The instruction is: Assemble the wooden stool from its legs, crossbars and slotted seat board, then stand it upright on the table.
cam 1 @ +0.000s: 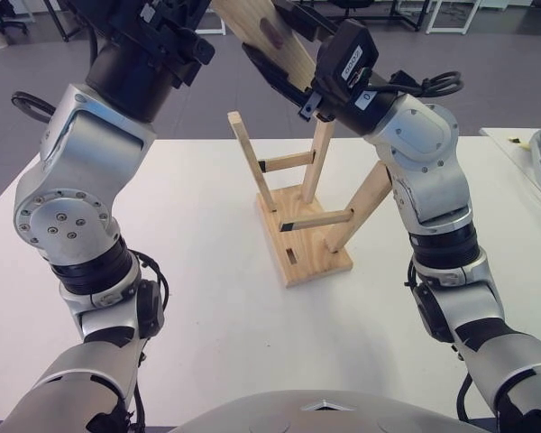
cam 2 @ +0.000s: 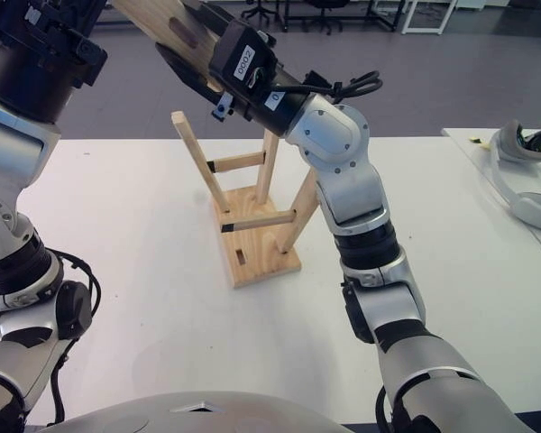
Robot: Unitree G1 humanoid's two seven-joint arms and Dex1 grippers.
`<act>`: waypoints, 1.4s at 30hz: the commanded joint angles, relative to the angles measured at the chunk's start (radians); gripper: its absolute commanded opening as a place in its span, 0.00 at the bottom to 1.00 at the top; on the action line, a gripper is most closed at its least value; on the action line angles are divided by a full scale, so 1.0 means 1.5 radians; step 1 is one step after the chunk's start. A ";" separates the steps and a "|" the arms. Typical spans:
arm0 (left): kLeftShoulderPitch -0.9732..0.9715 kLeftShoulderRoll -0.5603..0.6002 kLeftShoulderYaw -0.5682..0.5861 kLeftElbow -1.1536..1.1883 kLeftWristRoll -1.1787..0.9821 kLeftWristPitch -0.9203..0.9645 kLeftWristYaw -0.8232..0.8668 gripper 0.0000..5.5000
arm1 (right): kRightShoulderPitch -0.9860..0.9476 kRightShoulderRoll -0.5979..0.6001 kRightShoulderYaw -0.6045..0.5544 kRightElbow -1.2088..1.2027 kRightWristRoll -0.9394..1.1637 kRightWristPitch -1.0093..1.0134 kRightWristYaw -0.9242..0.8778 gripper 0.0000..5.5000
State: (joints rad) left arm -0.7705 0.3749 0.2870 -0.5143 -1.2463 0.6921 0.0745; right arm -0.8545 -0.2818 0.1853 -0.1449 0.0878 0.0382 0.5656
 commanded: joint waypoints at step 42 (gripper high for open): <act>0.671 0.017 -0.021 -0.224 -0.141 -0.107 0.360 0.19 | 0.349 -0.215 0.194 0.309 -0.346 -0.278 0.035 0.67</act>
State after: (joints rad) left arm 0.2280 0.3675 0.2581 -0.8382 -1.4615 0.5181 0.6050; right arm -0.3758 -0.6072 0.4560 0.3314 -0.4350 -0.3776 0.5738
